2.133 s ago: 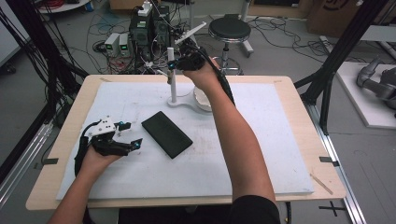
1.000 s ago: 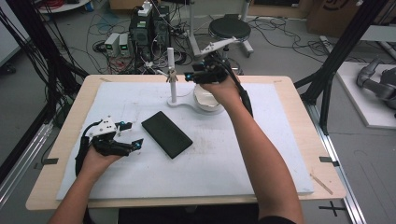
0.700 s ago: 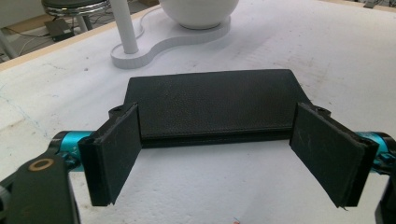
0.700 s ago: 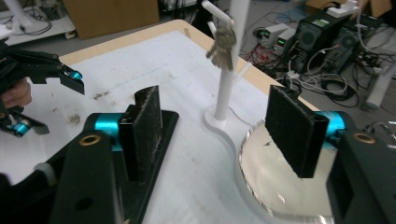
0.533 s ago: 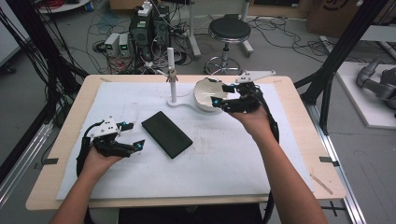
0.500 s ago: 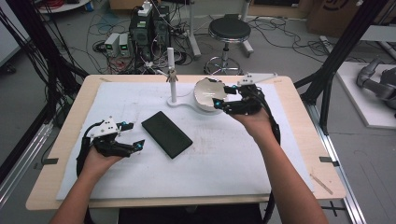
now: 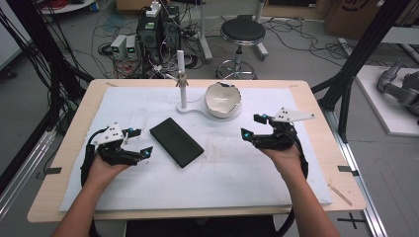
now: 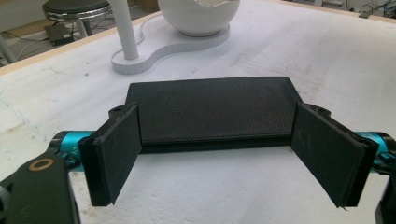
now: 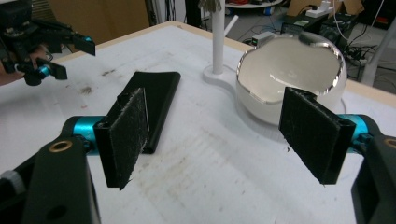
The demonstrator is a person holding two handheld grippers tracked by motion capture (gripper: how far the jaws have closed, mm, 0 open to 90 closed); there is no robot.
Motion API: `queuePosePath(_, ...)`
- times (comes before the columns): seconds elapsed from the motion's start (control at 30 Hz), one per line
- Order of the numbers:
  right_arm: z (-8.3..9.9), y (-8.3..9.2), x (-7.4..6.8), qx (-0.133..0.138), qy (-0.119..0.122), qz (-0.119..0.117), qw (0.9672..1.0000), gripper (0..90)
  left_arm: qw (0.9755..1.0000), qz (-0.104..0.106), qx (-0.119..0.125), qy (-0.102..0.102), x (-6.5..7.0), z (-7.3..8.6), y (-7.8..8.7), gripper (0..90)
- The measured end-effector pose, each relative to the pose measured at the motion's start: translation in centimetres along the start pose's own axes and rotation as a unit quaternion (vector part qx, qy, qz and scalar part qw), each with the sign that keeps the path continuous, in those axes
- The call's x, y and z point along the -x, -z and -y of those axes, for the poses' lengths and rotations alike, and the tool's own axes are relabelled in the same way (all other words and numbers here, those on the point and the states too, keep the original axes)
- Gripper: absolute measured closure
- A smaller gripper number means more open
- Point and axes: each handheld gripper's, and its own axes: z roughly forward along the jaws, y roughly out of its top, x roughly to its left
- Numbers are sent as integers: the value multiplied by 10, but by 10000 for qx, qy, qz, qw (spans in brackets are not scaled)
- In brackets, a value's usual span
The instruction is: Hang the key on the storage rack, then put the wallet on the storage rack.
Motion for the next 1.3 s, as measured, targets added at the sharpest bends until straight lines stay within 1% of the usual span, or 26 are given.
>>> queuePosePath(0.07,9,2,1,21,-83,3,10000,234,10000,21,-46,-7,0,0,-1,170)
queuePosePath(0.1,17,3,3,7,-136,12,9999,229,10000,31,-55,-22,0,0,-2,170)
queuePosePath(0.13,20,4,4,-5,-136,33,9999,229,10000,44,-42,-30,0,0,-2,170)
queuePosePath(0.17,24,5,5,38,-102,78,9999,229,10000,44,-42,-30,0,0,-2,170)
queuePosePath(0.23,31,4,6,19,-148,92,9998,222,10000,49,18,-6,1,-1,-1,170)
queuePosePath(0.27,34,3,6,-67,-177,111,9998,217,10000,51,16,-38,1,-1,-1,170)
queuePosePath(0.4,41,0,8,-140,-255,142,9995,216,10000,41,21,-50,0,-1,-2,170)
queuePosePath(0.47,44,-2,10,-157,-289,207,9992,215,10000,26,24,-35,0,-1,-2,170)
queuePosePath(0.53,45,-3,9,-194,-322,257,9990,214,10000,30,13,-72,1,-2,-1,170)
queuePosePath(0.7,48,-5,10,-281,-334,278,9987,214,10000,43,2,-67,1,-2,-2,170)
queuePosePath(0.77,48,-4,10,-260,-357,271,9987,214,10000,36,-25,-73,0,-2,-4,170)
queuePosePath(0.83,48,-4,11,-229,-329,288,9988,214,10000,30,-34,-74,0,-2,-4,170)
queuePosePath(0.9,48,-4,11,-232,-372,274,9987,214,10000,26,-30,-74,0,-2,-4,170)
queuePosePath(1.03,47,-5,12,-202,-394,250,9987,214,10000,9,-16,-24,-1,-1,-3,170)
queuePosePath(1.1,47,-5,13,-228,-453,255,9984,214,10000,8,-25,-39,-2,-1,-3,170)
queuePosePath(1.3,45,-7,14,-244,-436,235,9985,214,10000,-33,-63,-56,-1,-1,0,169)
